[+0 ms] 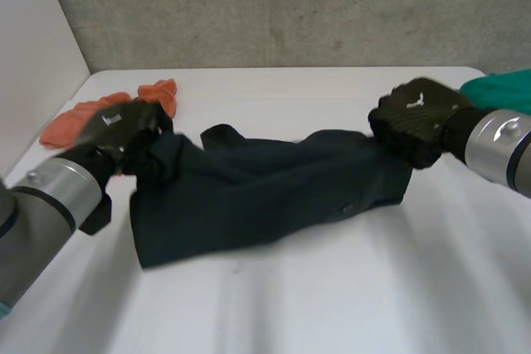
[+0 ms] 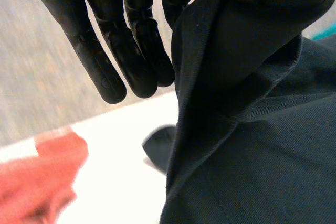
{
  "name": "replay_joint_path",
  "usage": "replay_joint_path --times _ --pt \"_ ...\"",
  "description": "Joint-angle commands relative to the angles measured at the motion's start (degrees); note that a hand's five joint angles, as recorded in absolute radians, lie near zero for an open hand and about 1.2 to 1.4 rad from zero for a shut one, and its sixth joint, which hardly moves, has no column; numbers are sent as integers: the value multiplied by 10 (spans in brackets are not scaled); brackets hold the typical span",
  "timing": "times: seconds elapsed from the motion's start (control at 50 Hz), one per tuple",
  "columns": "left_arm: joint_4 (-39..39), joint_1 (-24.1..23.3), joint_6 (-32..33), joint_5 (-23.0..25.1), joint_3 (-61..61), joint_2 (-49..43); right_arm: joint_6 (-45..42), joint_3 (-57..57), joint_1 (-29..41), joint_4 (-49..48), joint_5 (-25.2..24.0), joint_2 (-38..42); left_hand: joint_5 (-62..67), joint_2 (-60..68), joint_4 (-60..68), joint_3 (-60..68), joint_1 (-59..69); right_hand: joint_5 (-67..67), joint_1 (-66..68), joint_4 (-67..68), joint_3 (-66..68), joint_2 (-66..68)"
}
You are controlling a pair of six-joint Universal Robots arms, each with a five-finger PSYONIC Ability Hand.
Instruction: Fold the laundry.
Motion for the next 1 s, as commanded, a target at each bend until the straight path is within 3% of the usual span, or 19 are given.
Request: replay_joint_path --times 0.02,0.1,0.18,0.32,0.4,0.54,0.72,0.84,0.94,1.0 --pt "6 -3 53 -43 65 -139 -15 -19 5 0 28 93 121 114 112 118 144 125 174 116 121 127" --pt "33 0 95 -59 150 -211 -4 -79 17 -56 75 168 121 114 112 118 144 125 174 116 121 127" --pt "67 -1 85 -44 250 -229 37 -168 30 -155 113 217 121 114 112 118 144 125 174 116 121 127" --pt "259 -8 -22 -36 347 -182 204 -230 34 -471 133 179 121 114 112 118 144 125 174 116 121 127" --pt "324 -10 -49 -33 357 -169 282 -213 32 -585 136 155 121 114 112 118 144 125 174 116 121 127" --pt "263 2 -52 -15 335 -168 278 -191 33 -516 120 148 121 114 112 118 144 125 174 116 121 127" --pt "173 5 -46 14 156 -166 164 -46 30 -296 62 152 121 114 112 118 144 125 174 116 121 127" --pt "158 3 9 16 8 -176 59 74 22 -225 48 167 121 114 112 118 144 125 174 116 121 127" --pt "156 3 79 5 -49 -166 45 111 11 -217 50 164 121 114 112 118 144 125 174 116 121 127" --pt "150 0 116 -6 -70 -140 55 119 6 -210 52 150 -28 -35 -37 -31 -5 43 92 34 38 45"
